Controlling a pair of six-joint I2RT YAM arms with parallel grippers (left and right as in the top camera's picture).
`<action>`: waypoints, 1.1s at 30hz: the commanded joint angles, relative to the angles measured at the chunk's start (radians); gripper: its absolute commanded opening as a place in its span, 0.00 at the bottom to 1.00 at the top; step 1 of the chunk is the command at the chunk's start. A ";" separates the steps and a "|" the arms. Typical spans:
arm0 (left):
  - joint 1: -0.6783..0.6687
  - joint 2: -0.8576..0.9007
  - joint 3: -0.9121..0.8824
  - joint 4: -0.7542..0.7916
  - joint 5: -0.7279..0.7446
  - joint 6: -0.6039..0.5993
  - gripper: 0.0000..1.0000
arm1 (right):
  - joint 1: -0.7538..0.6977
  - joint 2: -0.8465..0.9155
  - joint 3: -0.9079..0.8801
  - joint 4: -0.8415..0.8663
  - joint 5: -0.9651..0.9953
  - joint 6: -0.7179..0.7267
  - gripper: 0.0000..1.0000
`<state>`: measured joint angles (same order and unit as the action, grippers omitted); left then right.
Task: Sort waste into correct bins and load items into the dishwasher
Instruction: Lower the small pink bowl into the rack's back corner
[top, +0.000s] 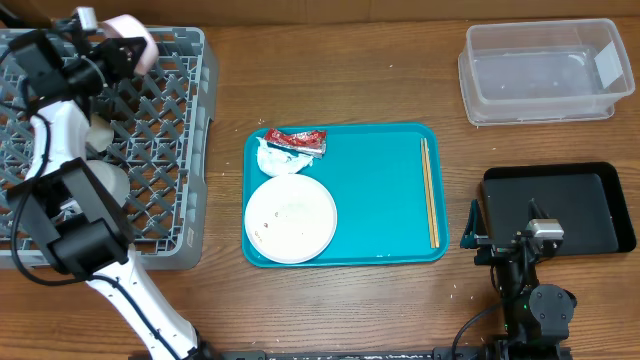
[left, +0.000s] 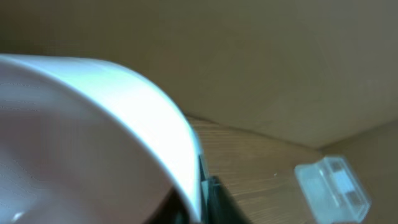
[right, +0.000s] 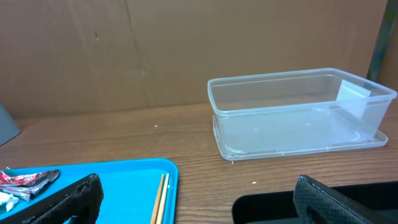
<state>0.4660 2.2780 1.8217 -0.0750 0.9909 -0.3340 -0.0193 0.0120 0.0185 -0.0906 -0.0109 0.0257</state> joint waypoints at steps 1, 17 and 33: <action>0.053 0.020 -0.007 -0.006 -0.002 -0.139 0.30 | -0.004 -0.009 -0.010 0.006 0.009 0.000 1.00; 0.144 -0.039 -0.006 -0.003 0.075 -0.309 1.00 | -0.004 -0.009 -0.010 0.006 0.009 0.000 1.00; 0.101 -0.441 -0.006 -0.351 -0.774 0.181 1.00 | -0.004 -0.009 -0.010 0.006 0.009 0.000 1.00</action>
<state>0.6079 1.8755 1.8114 -0.3874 0.4942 -0.3618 -0.0193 0.0120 0.0185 -0.0902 -0.0105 0.0257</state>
